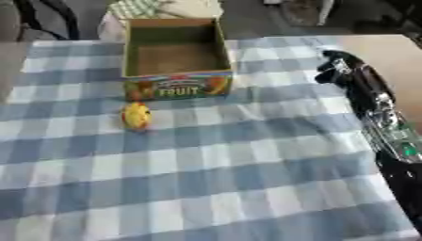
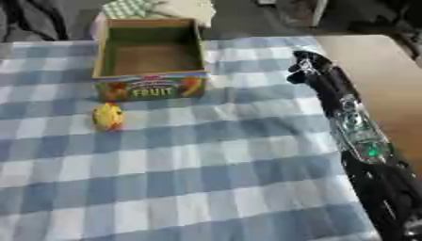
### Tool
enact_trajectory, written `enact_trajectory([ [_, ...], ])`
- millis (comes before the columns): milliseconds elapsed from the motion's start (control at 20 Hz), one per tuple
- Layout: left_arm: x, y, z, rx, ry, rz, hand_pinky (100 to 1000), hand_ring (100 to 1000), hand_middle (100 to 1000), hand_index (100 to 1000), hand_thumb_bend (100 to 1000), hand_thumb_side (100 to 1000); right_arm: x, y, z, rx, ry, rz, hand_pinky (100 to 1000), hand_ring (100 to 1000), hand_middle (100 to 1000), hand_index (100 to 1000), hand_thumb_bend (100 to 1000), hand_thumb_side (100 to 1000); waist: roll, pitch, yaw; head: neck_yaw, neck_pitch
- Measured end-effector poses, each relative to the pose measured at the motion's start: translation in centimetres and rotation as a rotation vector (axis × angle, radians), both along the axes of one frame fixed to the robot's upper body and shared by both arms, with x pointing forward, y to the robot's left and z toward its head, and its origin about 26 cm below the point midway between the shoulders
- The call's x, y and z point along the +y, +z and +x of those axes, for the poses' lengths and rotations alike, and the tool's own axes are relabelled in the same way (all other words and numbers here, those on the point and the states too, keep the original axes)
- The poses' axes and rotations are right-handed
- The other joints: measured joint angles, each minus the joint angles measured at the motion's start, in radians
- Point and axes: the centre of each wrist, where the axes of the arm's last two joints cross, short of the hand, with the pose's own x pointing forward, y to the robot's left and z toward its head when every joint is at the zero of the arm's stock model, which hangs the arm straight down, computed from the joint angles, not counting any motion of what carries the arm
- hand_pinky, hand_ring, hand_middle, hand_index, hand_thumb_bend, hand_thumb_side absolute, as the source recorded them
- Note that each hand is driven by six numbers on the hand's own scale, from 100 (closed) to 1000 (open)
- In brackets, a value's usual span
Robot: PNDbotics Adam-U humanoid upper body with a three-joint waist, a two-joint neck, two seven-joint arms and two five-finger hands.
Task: Pick up objects on the table and place them in the box.
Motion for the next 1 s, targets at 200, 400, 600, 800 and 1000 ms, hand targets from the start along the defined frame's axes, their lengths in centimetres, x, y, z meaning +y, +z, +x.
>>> enact_trajectory([
  [200, 0.0, 0.0, 0.0, 0.0, 0.0, 0.0, 755, 621, 552, 601, 429, 481, 0.0, 0.0, 0.0, 0.0, 0.002, -0.001, 686, 584, 565, 823, 100, 702, 0.0, 0.0, -0.001, 0.0, 0.0],
  [400, 0.0, 0.0, 0.0, -0.001, 0.0, 0.0, 756, 622, 554, 601, 430, 480, 0.0, 0.0, 0.0, 0.001, 0.004, -0.002, 687, 584, 566, 823, 100, 705, 0.002, 0.0, -0.002, 0.0, 0.0],
  [600, -0.1, 0.5, 0.3, -0.015, -0.002, 0.018, 754, 627, 561, 603, 444, 472, 0.1, 0.0, 0.0, 0.004, 0.008, -0.003, 687, 584, 566, 823, 100, 704, 0.003, 0.0, -0.004, 0.0, 0.0],
  [800, -0.3, 2.6, 1.4, -0.069, -0.03, 0.123, 749, 638, 572, 626, 472, 442, 0.3, 0.2, 0.0, -0.004, 0.02, -0.008, 688, 585, 567, 824, 100, 699, 0.008, 0.0, -0.017, 0.005, 0.0],
  [1000, -1.5, 4.8, 3.3, -0.122, -0.094, 0.276, 744, 653, 589, 646, 504, 419, 1.2, 1.0, 0.1, -0.031, 0.056, -0.012, 689, 586, 568, 824, 100, 683, 0.009, 0.0, -0.04, 0.014, -0.002],
])
